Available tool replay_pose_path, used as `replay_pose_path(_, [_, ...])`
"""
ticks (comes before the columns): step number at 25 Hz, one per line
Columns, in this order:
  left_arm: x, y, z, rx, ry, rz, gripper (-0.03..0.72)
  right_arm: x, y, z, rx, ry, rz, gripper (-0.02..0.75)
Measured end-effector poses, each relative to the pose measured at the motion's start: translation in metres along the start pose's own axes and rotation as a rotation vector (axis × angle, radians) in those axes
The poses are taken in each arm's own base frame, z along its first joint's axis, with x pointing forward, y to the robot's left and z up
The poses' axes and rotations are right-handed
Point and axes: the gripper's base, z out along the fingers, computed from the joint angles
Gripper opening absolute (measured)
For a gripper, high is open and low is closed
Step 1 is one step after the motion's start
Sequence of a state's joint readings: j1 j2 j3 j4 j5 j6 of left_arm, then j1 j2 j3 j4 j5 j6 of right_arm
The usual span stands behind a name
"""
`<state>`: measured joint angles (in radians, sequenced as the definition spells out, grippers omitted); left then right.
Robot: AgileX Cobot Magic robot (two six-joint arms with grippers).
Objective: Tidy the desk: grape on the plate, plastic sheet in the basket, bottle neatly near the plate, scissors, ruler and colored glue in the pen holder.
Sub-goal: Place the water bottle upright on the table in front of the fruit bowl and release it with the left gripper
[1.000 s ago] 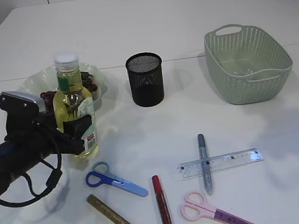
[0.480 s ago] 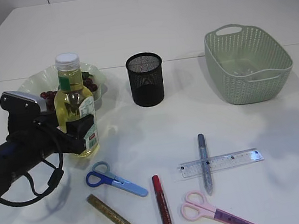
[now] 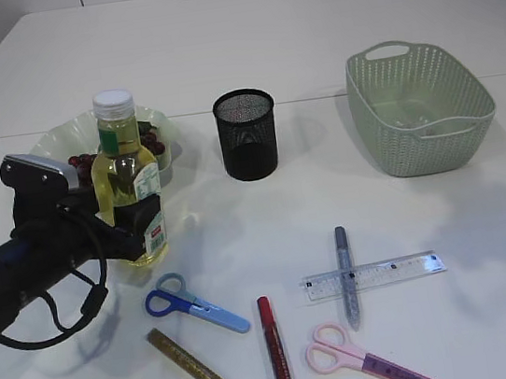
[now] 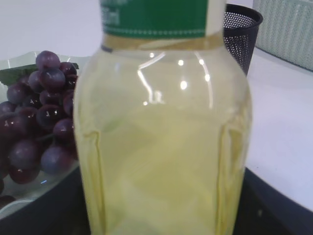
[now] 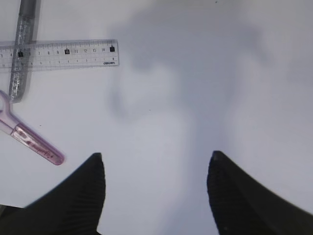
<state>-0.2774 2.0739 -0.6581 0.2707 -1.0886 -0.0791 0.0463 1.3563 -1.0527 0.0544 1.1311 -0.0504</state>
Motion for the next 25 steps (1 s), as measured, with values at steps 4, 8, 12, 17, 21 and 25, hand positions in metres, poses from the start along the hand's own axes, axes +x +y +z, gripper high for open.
replay_pose_path(4, [-0.001, 0.000, 0.000, 0.001, -0.008, 0.000, 0.601, 0.000, 0.000, 0.000, 0.002, 0.000, -0.001, 0.512])
replay_pose_path(8, [-0.006, 0.000, 0.001, 0.004, -0.055, 0.002, 0.647, 0.000, 0.000, 0.000, 0.002, 0.000, -0.001, 0.512])
replay_pose_path(12, [-0.009, 0.000, 0.001, 0.003, -0.066, 0.004, 0.653, 0.000, 0.000, 0.000, 0.002, -0.001, -0.001, 0.512])
replay_pose_path(17, [-0.025, 0.000, -0.002, 0.001, -0.111, 0.015, 0.653, 0.000, 0.000, 0.000, 0.005, -0.004, -0.002, 0.512])
replay_pose_path(21, [-0.047, 0.000, -0.008, -0.001, -0.177, 0.031, 0.645, 0.000, 0.000, 0.000, 0.005, -0.004, -0.002, 0.512])
replay_pose_path(25, [-0.079, -0.002, -0.020, -0.004, -0.274, 0.056, 0.630, -0.001, 0.000, 0.000, 0.005, -0.006, -0.002, 0.512])
